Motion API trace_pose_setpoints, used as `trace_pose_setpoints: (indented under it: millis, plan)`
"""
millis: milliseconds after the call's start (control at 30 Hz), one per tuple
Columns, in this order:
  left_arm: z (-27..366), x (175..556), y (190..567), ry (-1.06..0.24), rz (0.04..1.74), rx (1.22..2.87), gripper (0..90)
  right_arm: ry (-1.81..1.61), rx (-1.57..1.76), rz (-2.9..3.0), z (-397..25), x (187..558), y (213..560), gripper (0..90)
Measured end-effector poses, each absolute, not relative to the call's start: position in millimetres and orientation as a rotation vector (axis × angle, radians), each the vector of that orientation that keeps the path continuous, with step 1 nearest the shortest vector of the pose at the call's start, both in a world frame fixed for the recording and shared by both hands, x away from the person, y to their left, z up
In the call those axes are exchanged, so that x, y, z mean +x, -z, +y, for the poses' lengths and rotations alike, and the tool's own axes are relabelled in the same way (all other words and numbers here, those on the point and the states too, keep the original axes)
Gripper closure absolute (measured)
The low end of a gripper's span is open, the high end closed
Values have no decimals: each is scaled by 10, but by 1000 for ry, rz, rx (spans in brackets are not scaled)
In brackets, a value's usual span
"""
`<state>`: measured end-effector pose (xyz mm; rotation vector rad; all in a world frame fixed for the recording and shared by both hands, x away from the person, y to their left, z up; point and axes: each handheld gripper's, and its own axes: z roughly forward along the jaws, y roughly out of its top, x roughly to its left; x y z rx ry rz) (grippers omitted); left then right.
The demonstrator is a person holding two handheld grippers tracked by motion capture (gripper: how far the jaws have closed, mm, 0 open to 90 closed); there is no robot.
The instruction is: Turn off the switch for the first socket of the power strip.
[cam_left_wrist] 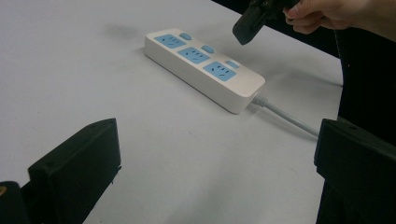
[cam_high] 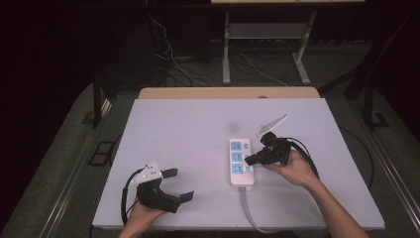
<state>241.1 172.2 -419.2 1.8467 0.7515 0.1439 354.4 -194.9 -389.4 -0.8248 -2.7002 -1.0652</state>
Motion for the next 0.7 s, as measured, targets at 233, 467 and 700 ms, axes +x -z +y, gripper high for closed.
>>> trace_pose_setpoints:
  millis: [233,467,700]
  plan:
    - [1736,2413,4190,-146,756,1842,0,1048,-826,-2701,-1929,3590,3962,896]
    - [1736,2415,4193,-145,755,1843,0,1042,-833,-2699,-1927,3623,4015,895]
    - [1736,2420,4195,-145,754,1844,0,973,-826,-2713,-1877,3621,4085,896]
